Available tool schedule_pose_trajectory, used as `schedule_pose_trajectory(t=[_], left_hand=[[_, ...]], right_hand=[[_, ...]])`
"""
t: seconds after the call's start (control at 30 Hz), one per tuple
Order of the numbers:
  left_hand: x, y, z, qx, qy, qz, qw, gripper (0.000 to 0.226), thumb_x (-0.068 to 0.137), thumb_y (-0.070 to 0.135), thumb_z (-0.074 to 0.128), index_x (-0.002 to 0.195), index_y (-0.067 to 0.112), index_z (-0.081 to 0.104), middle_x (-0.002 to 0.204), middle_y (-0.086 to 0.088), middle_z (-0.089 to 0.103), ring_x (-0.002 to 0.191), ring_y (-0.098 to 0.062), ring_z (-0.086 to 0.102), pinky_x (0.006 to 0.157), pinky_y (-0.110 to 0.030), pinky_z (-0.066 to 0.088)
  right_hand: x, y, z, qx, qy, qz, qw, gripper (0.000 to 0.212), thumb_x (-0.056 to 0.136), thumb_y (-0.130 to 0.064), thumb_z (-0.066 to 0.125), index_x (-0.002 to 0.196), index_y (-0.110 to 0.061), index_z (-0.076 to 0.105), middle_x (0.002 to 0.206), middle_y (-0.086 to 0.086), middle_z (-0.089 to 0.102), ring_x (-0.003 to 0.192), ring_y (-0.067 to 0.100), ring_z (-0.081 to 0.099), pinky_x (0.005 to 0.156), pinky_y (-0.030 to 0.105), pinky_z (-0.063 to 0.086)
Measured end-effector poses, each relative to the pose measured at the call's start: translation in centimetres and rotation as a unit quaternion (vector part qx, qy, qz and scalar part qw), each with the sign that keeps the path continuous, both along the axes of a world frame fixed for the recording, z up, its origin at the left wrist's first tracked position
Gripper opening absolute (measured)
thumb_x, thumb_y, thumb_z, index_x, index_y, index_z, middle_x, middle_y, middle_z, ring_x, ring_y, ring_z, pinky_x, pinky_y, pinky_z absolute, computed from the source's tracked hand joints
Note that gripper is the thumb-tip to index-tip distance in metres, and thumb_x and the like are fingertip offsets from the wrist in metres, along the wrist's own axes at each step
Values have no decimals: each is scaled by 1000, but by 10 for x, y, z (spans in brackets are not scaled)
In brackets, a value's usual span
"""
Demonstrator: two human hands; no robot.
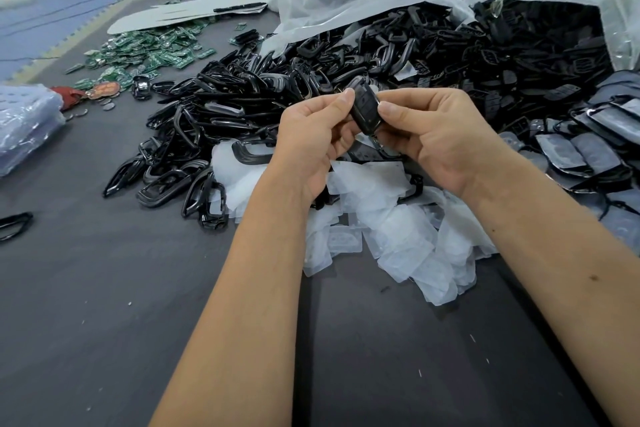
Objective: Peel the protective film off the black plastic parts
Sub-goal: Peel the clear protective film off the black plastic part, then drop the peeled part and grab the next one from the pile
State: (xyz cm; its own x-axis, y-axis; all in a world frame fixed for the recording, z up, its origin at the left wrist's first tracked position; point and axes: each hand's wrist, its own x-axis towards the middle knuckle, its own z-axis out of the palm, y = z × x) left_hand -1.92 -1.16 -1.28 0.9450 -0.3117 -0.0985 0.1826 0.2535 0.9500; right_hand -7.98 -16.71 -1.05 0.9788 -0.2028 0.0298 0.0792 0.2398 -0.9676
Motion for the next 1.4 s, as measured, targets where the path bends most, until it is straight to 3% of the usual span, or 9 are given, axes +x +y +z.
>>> schedule_pose_trajectory(t=[0.27,0.57,0.67,0.77,0.9,1.07,1.17,1.27,1.4], left_hand=[[1,1,5,-12,-12,-36,999,23,101,11,64,79,7,71,65,-3,65,55,-8,50,46,-14,40],[-8,-13,10,90,-180,-46,978,7,94,8,73,88,12,72,75,-2,75,71,-16,71,68,-29,60],[-14,-26,12,137,-229,-48,963,18,90,4,77,83,21,75,74,0,75,74,-19,73,70,-31,62],[-22,-49,15,208,-323,-54,922,17,86,5,81,81,21,78,78,-5,77,75,-26,74,77,-42,63],[-47,-97,18,282,-487,-69,824,8,79,7,82,87,11,83,76,-1,68,76,-23,65,71,-34,50],[-73,-137,11,341,-545,-159,749,27,80,-5,69,97,12,83,97,-12,68,90,-33,65,77,-43,49],[-78,-138,10,364,-540,-170,739,37,76,-5,61,99,16,82,101,-6,70,98,-30,64,81,-43,50],[-77,-131,12,358,-514,-161,763,37,71,-3,62,95,17,83,98,-1,74,96,-25,66,83,-39,51],[-72,-113,12,373,-474,-108,791,33,73,-2,62,93,14,83,94,-5,74,92,-26,66,80,-39,53]], right_hand=[[-1,-3,-3,26,-28,17,999,29,93,10,64,119,-1,69,70,4,70,69,19,66,68,26,57],[-16,-41,19,-284,-73,1,956,24,92,9,69,110,-6,75,100,18,78,91,27,76,89,37,63],[-28,-56,27,-391,-87,-46,915,23,89,7,74,101,-12,79,94,3,79,87,16,75,85,31,62],[-46,-77,33,-501,-72,-76,859,28,83,4,79,92,-23,78,84,-9,76,80,10,73,81,33,61],[-72,-110,40,-606,-18,-103,789,32,81,4,78,91,-26,80,80,-7,73,72,0,66,71,22,54],[-93,-132,49,-710,80,-82,695,48,79,11,57,99,-24,83,97,7,76,92,31,66,84,38,54],[-94,-131,52,-738,95,-76,664,42,85,3,58,102,-27,82,106,7,76,105,36,64,98,47,47],[-93,-127,54,-734,95,-87,667,41,89,1,55,98,-28,82,100,4,75,95,31,61,102,48,44],[-89,-113,55,-665,48,-156,729,40,87,5,52,92,-21,83,78,1,72,63,15,52,72,28,47]])
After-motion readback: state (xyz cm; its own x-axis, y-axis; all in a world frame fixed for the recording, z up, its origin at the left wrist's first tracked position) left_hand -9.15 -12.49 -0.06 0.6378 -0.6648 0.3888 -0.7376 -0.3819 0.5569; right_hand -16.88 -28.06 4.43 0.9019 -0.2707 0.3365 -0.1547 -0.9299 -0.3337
